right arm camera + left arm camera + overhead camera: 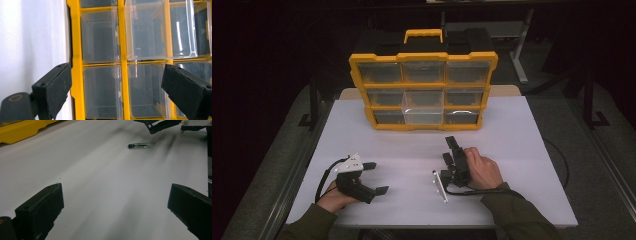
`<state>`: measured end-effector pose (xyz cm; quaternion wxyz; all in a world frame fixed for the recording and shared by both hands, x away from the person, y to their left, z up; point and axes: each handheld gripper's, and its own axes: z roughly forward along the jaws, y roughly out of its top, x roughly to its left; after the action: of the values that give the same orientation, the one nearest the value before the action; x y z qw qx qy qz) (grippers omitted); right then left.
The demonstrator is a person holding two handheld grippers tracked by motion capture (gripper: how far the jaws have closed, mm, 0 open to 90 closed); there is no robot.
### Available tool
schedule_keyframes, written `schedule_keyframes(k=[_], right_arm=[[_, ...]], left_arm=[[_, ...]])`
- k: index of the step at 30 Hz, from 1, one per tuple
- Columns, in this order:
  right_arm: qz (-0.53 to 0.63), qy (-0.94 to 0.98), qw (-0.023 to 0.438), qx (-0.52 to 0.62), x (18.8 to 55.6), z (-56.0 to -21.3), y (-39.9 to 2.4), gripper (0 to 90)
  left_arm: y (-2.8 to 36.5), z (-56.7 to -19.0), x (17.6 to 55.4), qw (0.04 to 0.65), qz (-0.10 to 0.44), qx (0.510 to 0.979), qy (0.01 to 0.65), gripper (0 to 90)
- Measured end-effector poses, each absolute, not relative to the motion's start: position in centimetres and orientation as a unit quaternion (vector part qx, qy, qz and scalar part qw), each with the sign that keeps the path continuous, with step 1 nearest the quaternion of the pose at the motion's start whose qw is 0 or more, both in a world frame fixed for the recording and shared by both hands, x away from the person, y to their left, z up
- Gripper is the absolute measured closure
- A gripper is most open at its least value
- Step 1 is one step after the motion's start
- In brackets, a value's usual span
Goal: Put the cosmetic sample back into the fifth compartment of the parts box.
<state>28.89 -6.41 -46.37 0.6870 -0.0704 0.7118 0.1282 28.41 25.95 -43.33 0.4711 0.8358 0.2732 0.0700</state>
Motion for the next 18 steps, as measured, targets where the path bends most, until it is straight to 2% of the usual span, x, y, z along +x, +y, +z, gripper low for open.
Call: schedule_keyframes(k=[18], right_arm=[[0.132, 0.728, 0.672, -0.038, 28.96, -46.82, -6.73, 8.5]], left_arm=[[25.89, -43.28, 28.46, 0.476, 0.072, 0.832, 0.275, 0.0]])
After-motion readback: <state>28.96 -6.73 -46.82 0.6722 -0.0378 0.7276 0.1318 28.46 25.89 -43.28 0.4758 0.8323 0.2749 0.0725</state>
